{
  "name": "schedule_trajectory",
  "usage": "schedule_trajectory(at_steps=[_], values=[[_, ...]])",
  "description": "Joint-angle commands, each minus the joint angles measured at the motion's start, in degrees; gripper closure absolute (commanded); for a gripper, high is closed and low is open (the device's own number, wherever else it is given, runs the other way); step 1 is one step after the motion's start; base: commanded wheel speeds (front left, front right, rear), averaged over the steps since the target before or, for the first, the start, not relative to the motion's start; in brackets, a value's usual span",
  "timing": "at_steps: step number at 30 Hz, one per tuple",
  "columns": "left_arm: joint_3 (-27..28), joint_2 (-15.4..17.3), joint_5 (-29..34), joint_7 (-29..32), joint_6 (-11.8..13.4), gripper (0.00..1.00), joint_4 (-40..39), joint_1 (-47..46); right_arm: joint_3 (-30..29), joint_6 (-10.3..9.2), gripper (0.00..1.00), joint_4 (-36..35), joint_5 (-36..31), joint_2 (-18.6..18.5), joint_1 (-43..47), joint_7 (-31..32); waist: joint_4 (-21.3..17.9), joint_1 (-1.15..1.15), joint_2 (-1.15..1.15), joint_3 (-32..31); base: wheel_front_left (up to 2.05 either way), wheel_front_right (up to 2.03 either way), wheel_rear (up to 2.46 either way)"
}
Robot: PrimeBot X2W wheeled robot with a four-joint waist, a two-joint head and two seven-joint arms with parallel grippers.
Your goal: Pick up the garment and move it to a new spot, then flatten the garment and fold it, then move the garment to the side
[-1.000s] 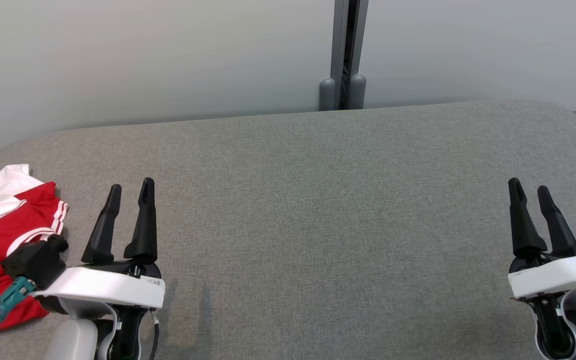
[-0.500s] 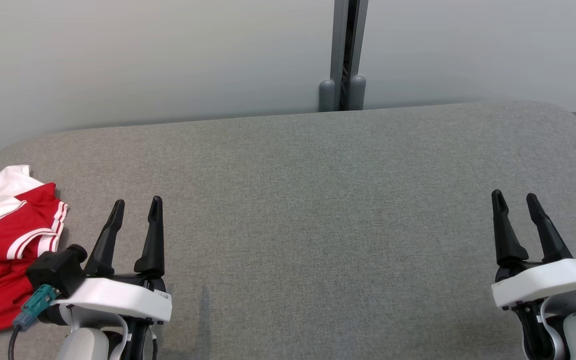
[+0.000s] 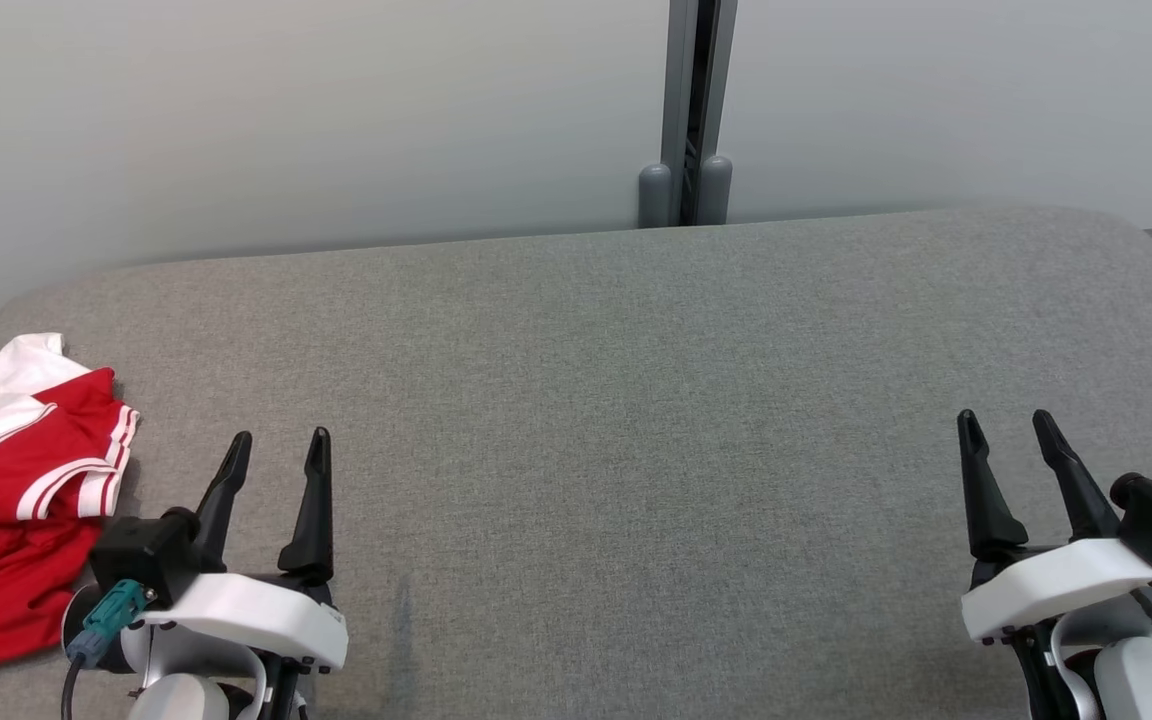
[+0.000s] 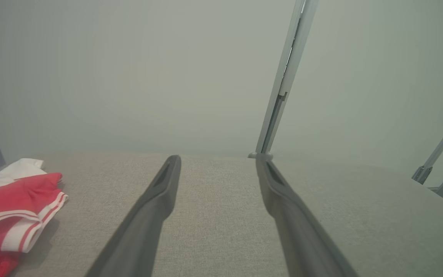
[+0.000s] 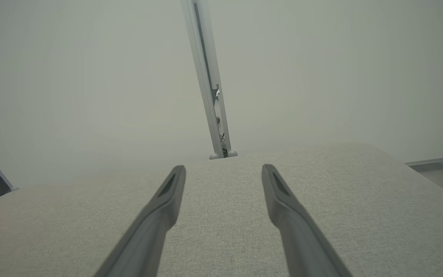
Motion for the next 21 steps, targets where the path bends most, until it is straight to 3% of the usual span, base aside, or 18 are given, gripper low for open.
schedule_trajectory(at_steps=[1, 21], values=[[-0.09, 0.4, 2.01, 0.0, 0.44, 0.0, -0.09, -0.39, 0.15, 0.07, 0.0, 0.29, -2.09, -0.2, -0.69, -0.93, 0.04, 0.0, 0.0, -0.01, 0.0, 0.0, 0.0], [-0.31, 0.19, 8.26, -0.07, 1.84, 0.0, 0.72, -1.04, -0.26, 0.05, 0.0, 3.52, -7.03, 0.88, -1.58, -3.94, 0.41, 0.0, 0.0, 0.01, 0.0, 0.0, 0.0]])
